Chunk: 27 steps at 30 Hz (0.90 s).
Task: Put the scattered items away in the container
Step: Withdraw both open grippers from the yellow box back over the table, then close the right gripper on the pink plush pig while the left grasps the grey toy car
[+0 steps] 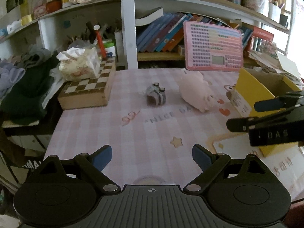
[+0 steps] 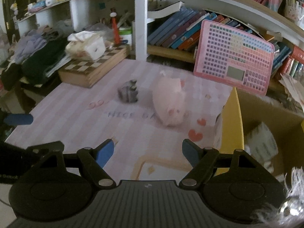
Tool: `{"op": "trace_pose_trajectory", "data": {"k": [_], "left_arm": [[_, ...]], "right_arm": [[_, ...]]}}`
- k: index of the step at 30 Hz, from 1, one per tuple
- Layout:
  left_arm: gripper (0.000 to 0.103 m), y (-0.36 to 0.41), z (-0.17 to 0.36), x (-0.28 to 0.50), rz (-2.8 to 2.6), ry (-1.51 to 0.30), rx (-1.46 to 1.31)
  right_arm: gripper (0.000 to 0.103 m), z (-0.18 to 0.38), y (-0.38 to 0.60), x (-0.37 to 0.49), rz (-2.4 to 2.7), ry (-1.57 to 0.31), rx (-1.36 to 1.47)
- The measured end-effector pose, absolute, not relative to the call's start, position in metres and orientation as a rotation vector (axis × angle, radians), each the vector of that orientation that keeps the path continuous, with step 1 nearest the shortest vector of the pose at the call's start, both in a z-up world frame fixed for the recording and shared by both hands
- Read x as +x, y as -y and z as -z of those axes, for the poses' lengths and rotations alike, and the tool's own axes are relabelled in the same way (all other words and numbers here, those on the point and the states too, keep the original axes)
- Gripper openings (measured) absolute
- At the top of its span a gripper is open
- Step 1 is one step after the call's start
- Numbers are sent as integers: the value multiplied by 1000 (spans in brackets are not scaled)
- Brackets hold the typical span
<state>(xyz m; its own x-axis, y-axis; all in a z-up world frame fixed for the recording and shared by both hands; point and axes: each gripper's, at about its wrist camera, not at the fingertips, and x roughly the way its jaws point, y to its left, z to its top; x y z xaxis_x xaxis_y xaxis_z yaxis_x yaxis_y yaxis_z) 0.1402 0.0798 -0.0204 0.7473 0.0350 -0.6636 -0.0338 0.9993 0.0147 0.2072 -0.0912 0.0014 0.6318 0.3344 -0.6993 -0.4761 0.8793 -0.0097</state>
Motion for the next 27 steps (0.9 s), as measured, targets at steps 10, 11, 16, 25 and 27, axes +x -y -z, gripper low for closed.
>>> {"op": "trace_pose_trajectory", "data": {"k": [10,11,16,25,27], "left_arm": [[93,-78,33,207,-48,-726,25],[93,-78,35,213,-50,-728,27],[93,-78,44,246,-70,-721,46],[91,-77,66,296,-91,-684,30],[89,-77,70,304,-86,-679,25]], "right_arm": [[78,4,78,282,-470,-768,-182],[78,5,76,289,-472,-774,-179],[78,11,68,320,-472,-808,-166],[77,33,62,373,-445,-914,-121],[77,38,62,381,-441,-937,-109]]}}
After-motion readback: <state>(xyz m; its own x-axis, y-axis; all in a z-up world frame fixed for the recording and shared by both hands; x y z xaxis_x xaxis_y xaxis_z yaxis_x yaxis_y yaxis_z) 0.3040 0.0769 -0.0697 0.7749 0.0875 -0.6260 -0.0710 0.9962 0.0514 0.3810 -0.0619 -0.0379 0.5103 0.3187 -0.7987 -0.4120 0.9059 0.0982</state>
